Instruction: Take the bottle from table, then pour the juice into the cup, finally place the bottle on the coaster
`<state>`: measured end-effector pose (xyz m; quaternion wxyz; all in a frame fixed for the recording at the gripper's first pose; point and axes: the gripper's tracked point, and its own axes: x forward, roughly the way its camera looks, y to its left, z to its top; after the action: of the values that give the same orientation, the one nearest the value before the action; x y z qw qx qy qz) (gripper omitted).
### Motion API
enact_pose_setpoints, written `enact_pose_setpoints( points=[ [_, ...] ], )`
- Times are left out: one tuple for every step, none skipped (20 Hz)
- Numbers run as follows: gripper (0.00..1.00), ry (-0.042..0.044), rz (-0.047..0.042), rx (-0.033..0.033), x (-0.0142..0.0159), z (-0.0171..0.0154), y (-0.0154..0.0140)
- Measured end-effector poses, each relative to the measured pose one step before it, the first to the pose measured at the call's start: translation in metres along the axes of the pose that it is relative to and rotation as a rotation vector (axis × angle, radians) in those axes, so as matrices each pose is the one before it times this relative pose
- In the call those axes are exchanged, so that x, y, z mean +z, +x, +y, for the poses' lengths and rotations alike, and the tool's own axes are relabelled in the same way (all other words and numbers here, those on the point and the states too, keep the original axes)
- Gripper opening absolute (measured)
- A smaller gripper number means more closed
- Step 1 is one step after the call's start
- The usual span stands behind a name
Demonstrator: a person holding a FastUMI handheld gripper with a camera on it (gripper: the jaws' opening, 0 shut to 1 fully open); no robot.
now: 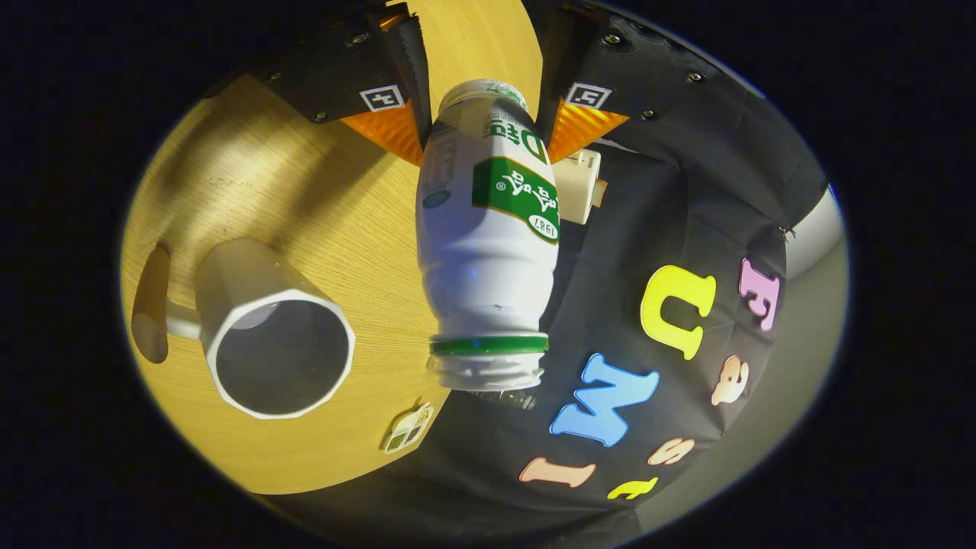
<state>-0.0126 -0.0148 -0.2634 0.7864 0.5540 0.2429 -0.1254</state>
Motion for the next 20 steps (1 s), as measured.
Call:
enact_pose_setpoints(
  points=[
    [0.62, 0.01702, -0.0005, -0.00081, 0.00258, -0.00155, -0.0011],
    [0.62, 0.01918, -0.00327, -0.00001, 0.00143, 0.00098, -0.00225],
    [0.62, 0.02142, -0.00096, 0.00042, 0.00212, -0.0003, -0.00206],
    [0.62, 0.02065, -0.00157, 0.00082, -0.00025, 0.00035, -0.00051],
    [0.62, 0.01885, 0.001, 0.00002, 0.00074, 0.00049, -0.00153],
    [0.62, 0.01608, 0.00105, -0.00185, 0.00039, 0.00003, -0.00158],
    [0.62, 0.01542, 0.00446, -0.00106, 0.00005, 0.00031, -0.00007],
    [0.62, 0.01482, 0.00568, 0.00052, -0.00154, 0.00055, -0.00184],
    [0.62, 0.01459, 0.0067, 0.00018, -0.00107, 0.00013, -0.00009],
    [0.62, 0.01387, 0.00665, -0.00052, 0.0003, 0.00072, -0.00041],
    [0.62, 0.01612, 0.00951, -0.00066, -0.00087, 0.00088, 0.00084],
    [0.61, 0.01625, 0.00573, 0.0002, 0.00005, 0.00036, -0.00058],
    [0.62, 0.0149, 0.00652, -0.00037, -0.00096, -0.00019, -0.00065],
    [0.62, 0.01144, 0.00551, -0.00166, -0.00114, 0.00013, -0.00048],
    [0.62, 0.0094, 0.00631, -0.00198, -0.00013, -0.00032, -0.00015],
    [0.62, 0.00876, 0.00568, 0.00025, -0.00026, 0.0002, -0.00051],
    [0.62, 0.01157, 0.00324, -0.00102, 0.00016, -0.00022, 0.00039],
    [0.62, 0.01427, 0.00254, 0.00024, 0.00022, 0.00065, -0.00085],
    [0.62, 0.01735, 0.00399, 0.00115, -0.00013, 0.0004, 0.00034],
    [0.62, 0.01548, 0.00303, -0.00367, -0.0003, -0.00037, -0.00037]
  ],
)
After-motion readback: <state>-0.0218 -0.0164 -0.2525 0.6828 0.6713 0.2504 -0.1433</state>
